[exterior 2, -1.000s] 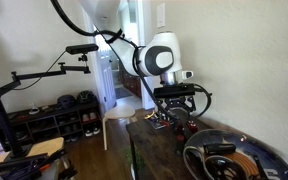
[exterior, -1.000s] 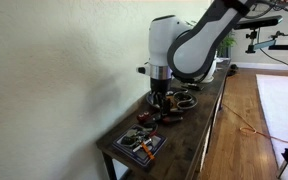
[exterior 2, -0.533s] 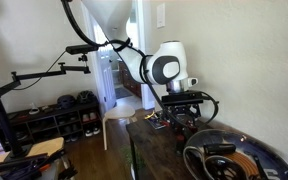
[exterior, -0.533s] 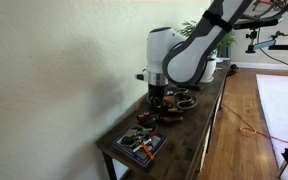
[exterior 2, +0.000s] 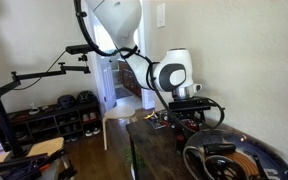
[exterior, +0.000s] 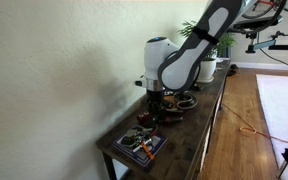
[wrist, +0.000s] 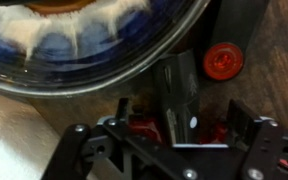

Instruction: Place a torch on the round tray

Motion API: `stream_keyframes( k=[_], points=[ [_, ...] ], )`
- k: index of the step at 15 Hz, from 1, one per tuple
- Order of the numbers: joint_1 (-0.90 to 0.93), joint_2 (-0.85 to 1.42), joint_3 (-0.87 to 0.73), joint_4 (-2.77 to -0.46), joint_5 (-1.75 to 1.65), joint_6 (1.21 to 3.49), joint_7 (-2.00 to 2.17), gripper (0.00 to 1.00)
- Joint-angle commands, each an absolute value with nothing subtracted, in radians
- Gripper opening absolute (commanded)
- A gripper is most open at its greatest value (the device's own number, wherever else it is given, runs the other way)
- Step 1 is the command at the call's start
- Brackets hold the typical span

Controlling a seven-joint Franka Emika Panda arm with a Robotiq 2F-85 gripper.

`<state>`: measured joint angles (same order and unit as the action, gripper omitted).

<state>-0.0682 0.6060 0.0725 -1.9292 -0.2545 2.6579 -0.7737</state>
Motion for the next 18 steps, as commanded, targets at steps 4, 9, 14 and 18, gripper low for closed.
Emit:
stream_keyframes(
  k=[4, 9, 14, 18],
  points=[
    [-0.096, 0.633, 0.089, -1.916, -0.26, 2.661, -0.856, 1.0],
    [-0.104, 0.617, 0.09, -1.936, -0.256, 2.672, -0.885, 0.53],
    [-0.097, 0.579, 0.083, -1.972, -0.261, 2.683, -0.874, 0.2],
    [-0.063, 0.53, 0.064, -2.014, -0.277, 2.68, -0.827, 0.16]
  ],
)
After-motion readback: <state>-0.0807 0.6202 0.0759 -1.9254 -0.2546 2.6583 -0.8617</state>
